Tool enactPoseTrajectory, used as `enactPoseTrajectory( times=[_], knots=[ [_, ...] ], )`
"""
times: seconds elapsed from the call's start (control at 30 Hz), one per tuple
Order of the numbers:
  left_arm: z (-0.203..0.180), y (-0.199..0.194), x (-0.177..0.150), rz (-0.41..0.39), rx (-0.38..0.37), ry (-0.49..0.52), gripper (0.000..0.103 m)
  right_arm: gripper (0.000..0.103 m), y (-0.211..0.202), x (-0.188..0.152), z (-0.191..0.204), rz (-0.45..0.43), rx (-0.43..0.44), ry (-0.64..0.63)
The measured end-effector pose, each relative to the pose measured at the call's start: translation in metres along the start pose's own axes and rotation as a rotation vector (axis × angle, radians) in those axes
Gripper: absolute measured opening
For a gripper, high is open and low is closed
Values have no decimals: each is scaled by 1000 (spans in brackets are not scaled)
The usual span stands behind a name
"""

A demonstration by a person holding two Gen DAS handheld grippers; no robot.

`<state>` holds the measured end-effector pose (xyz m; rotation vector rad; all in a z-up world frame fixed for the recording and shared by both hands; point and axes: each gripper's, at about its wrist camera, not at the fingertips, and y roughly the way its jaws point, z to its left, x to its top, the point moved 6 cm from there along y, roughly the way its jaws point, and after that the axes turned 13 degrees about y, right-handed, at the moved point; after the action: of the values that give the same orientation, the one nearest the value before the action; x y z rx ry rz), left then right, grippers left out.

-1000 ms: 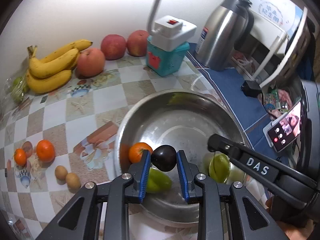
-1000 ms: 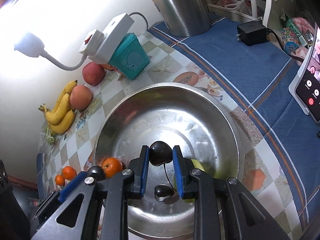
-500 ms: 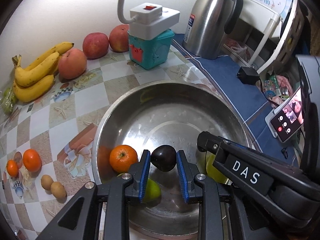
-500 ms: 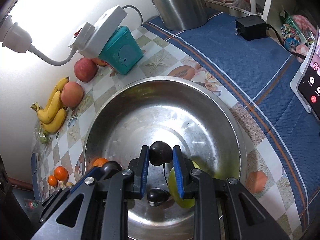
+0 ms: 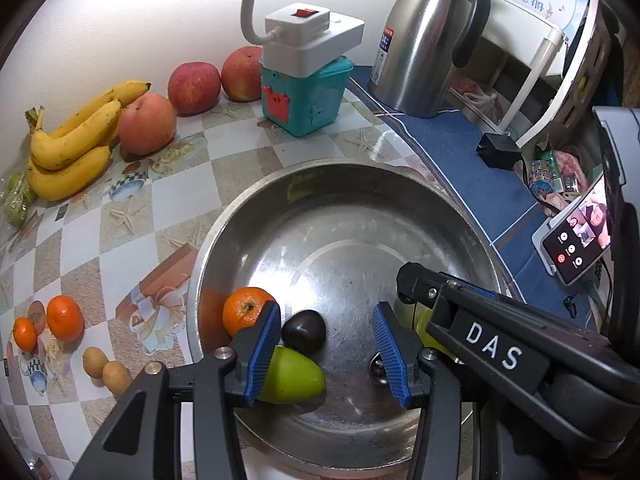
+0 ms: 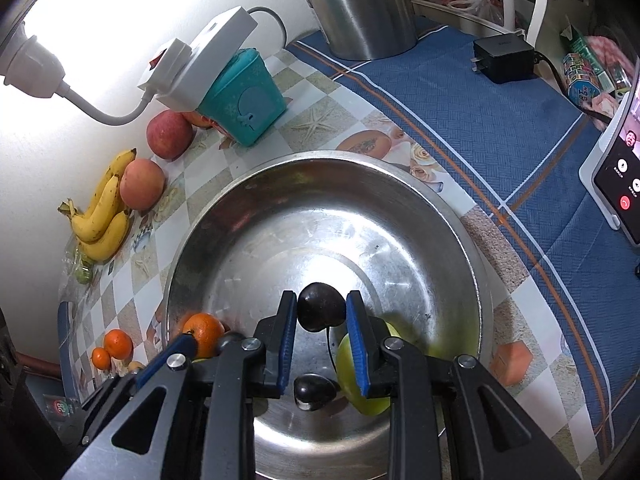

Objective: Organize fruits
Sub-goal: 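Open the left tool to drop its plum while the right drops the stemmed plum in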

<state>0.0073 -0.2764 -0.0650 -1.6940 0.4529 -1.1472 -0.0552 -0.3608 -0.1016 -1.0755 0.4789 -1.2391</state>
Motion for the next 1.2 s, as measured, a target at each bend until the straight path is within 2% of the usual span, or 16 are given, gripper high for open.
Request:
enactPoseTrajectory(
  times=[0.1, 0.2, 0.33, 0.57, 0.9, 1.1, 1.17, 1.2],
  knots=[
    [1, -3, 1, -4, 6, -2, 52, 28, 0, 0, 1, 4, -4, -5],
    [6, -8, 2, -6, 12, -14, 53, 39, -1, 0, 2, 1, -7, -6],
    [14, -13, 0, 8, 33, -35, 57, 40, -5, 1, 3, -4, -7, -11],
    [48, -20, -12, 50, 83, -154, 58, 53, -11, -2, 6, -2, -36, -33],
    [108, -41, -33, 42, 164, -359, 60, 53, -20, -12, 16, 3, -56, -76],
    [122, -49, -38, 30, 180, -406, 62, 54, -26, -17, 25, -7, -59, -107],
    [124, -50, -39, 29, 185, -417, 68, 56, -25, -19, 26, -4, -61, -113],
    [125, -51, -40, 30, 191, -424, 69, 61, -25, -20, 27, -3, -62, -118]
  ],
)
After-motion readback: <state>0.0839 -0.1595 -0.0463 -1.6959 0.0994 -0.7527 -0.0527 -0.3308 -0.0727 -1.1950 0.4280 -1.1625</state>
